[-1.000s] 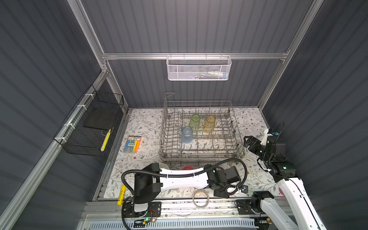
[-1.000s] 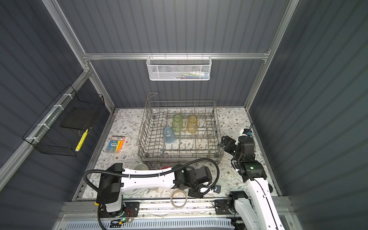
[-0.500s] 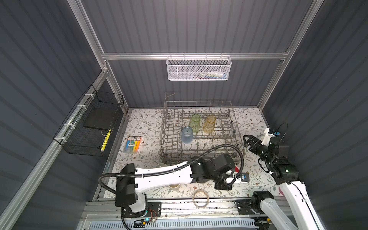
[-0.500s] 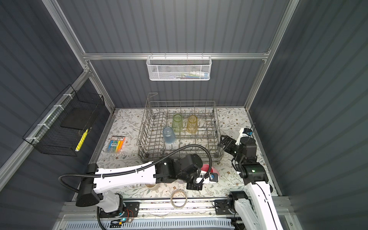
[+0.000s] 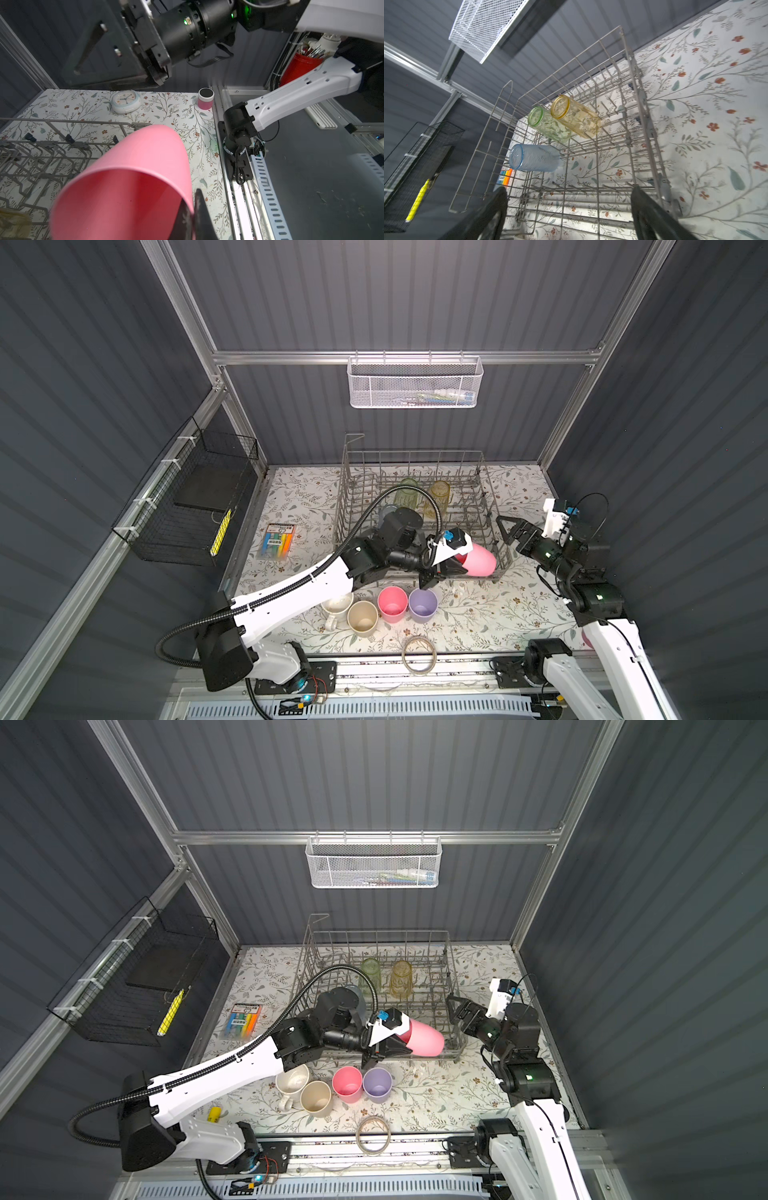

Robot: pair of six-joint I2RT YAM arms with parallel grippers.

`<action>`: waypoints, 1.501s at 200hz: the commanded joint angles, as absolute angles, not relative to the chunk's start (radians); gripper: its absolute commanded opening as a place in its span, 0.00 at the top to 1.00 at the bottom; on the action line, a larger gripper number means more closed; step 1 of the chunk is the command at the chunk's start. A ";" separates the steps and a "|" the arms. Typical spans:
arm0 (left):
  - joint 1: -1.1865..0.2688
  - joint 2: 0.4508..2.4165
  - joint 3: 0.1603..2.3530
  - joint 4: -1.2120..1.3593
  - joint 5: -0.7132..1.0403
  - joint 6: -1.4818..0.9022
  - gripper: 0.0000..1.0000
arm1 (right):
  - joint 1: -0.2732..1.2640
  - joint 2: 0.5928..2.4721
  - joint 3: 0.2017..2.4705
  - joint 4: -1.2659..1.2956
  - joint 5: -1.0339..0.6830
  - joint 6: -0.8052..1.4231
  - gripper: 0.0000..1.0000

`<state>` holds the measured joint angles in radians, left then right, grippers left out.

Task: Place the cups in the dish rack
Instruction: 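Carry the pink cup over the rack with the left gripper while the right gripper approaches, then grasp the pink cup's base with the right gripper beside the left gripper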

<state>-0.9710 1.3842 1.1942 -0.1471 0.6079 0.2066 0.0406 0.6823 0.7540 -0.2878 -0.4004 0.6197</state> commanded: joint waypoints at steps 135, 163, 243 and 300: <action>-0.664 1.497 0.992 0.760 1.080 -0.458 1.00 | 0.037 0.838 0.655 0.313 -1.010 0.923 0.07; -0.636 1.568 0.975 1.001 1.100 -0.634 1.00 | 0.037 0.849 0.642 0.353 -1.049 0.948 0.06; -0.618 1.728 1.030 1.359 1.146 -0.934 1.00 | 0.046 0.880 0.645 0.268 -1.042 0.886 0.05; -0.618 1.728 1.042 1.320 1.148 -0.918 1.00 | 0.098 0.901 0.661 0.318 -1.034 0.902 0.04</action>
<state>-0.6243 1.6920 1.0298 1.2808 1.1278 -0.9066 0.0654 0.8948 0.6342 0.2855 -1.0363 0.9092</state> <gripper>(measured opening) 0.058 0.956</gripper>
